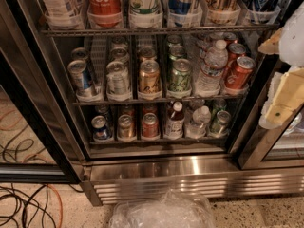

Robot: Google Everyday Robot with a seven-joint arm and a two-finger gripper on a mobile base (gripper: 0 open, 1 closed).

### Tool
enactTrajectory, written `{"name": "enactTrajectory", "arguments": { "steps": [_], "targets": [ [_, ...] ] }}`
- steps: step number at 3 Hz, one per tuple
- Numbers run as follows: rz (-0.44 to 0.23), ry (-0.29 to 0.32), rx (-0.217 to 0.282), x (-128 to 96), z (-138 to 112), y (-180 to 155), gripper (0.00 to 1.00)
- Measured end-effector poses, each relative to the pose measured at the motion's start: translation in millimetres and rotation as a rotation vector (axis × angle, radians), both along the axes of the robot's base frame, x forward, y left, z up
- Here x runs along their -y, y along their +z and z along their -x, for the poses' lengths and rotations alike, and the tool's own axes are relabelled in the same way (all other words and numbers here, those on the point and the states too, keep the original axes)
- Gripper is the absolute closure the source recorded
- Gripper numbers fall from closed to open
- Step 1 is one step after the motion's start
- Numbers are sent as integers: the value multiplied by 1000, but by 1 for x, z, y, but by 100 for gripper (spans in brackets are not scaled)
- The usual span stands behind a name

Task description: Pick coke can from middle shelf of fridge

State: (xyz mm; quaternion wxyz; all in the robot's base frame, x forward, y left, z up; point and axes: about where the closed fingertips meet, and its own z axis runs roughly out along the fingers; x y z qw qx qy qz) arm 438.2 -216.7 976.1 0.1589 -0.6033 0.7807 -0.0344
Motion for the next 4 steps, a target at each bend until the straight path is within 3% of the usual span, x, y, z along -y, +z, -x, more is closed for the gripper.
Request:
{"name": "enactTrajectory", "arguments": {
  "steps": [1, 2, 4],
  "targets": [
    [0, 0, 0, 0, 0, 0, 0],
    [-68, -8, 25, -4, 1, -1, 0],
    [-373, -99, 109, -23, 3, -17, 0]
  ]
}}
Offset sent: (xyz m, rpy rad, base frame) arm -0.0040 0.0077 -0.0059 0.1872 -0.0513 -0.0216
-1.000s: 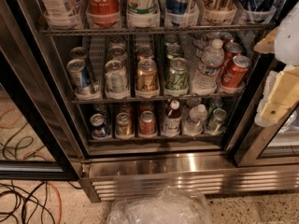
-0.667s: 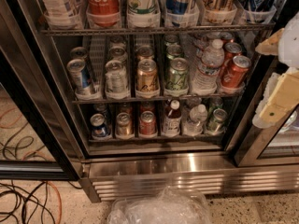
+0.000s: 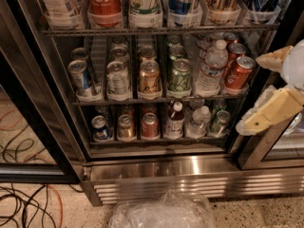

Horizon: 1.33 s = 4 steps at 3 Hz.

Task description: Pick coke can from middle shelf of fridge

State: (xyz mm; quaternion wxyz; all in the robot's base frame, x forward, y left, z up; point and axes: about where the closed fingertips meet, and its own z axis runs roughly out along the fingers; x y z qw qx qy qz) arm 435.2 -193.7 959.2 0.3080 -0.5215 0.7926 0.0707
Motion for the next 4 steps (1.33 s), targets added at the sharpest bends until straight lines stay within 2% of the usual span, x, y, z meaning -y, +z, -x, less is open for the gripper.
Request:
{"name": "enactTrajectory", "arguments": {
  "steps": [1, 2, 3, 4],
  "targets": [
    [-121, -57, 55, -16, -6, -12, 0],
    [-232, -161, 106, -31, -16, -24, 0],
    [-232, -161, 106, -31, -16, -24, 0],
    [-307, -188, 114, -34, -17, -27, 0]
  ]
}}
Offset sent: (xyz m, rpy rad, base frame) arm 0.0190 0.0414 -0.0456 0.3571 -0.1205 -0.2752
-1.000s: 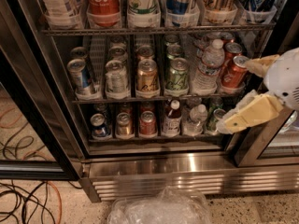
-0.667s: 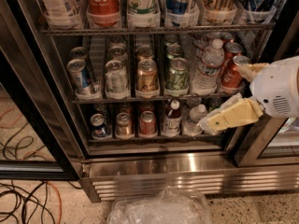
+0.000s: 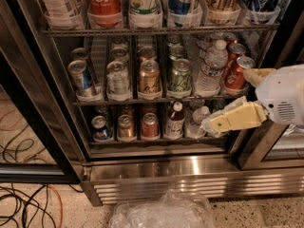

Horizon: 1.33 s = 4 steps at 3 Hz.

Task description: Pick coke can from middle shelf of fridge

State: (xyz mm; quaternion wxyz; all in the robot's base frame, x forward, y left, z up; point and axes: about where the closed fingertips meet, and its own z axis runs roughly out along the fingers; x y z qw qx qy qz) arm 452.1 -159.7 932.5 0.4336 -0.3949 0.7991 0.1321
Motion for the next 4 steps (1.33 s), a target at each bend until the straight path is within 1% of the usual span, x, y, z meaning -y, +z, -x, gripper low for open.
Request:
{"name": "enactTrajectory", "arguments": {
  "steps": [1, 3, 4],
  "targets": [
    [-99, -78, 30, -8, -1, -7, 0],
    [-254, -295, 121, -14, -11, -23, 0],
    [-308, -389, 151, -40, -25, -28, 0]
  ]
}}
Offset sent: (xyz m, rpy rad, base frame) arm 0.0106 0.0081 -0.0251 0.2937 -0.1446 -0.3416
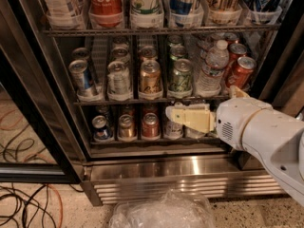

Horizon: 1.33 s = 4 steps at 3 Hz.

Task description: Pick coke can from middle shelf of fridge

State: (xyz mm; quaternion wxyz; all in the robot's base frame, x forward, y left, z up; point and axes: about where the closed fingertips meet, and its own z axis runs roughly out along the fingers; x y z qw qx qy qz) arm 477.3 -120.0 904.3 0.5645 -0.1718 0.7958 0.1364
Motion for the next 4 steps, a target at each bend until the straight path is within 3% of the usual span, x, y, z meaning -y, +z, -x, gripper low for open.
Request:
{"name": "enactTrajectory", "arguments": {
  "steps": [2, 3, 4],
  "targets": [
    [1, -25, 11, 2, -2, 2, 0],
    [-37, -111, 56, 24, -19, 10, 0],
    [-53, -276, 122, 90, -37, 8, 0]
  ]
}}
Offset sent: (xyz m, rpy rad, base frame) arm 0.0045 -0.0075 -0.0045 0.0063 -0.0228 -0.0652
